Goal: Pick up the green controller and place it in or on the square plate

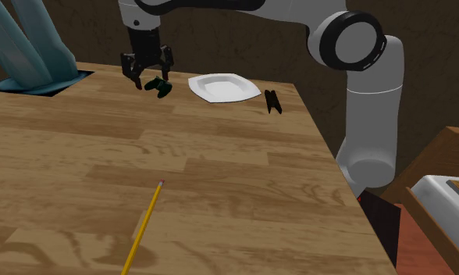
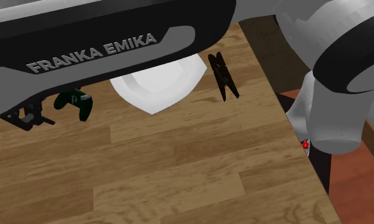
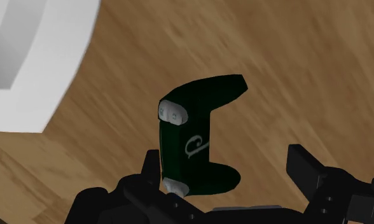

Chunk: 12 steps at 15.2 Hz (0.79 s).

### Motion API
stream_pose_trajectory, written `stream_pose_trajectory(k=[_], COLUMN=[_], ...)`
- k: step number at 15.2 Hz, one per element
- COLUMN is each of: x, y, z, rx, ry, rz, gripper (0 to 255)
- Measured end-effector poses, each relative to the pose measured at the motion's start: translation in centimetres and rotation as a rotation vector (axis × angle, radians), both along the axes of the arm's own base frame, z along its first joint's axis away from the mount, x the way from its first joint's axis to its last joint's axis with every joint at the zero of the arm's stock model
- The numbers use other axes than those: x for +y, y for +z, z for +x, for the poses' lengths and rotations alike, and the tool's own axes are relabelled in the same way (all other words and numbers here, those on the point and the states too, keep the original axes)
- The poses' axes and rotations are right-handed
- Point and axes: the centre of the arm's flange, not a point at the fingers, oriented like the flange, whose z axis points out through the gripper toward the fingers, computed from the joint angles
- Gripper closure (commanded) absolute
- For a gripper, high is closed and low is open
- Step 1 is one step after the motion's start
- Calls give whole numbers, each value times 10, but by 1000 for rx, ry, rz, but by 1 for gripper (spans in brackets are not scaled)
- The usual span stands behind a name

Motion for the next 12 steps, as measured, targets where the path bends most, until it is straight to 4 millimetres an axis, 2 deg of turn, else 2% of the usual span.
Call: stream_pose_trajectory(k=[3, 4, 7, 12], x=[0, 0, -8, -6], y=[0, 0, 7, 5], z=[0, 0, 1, 0], rx=[0, 0, -20, -18], ry=[0, 0, -10, -4], rz=[0, 0, -10, 2], gripper=[0, 255, 255, 255])
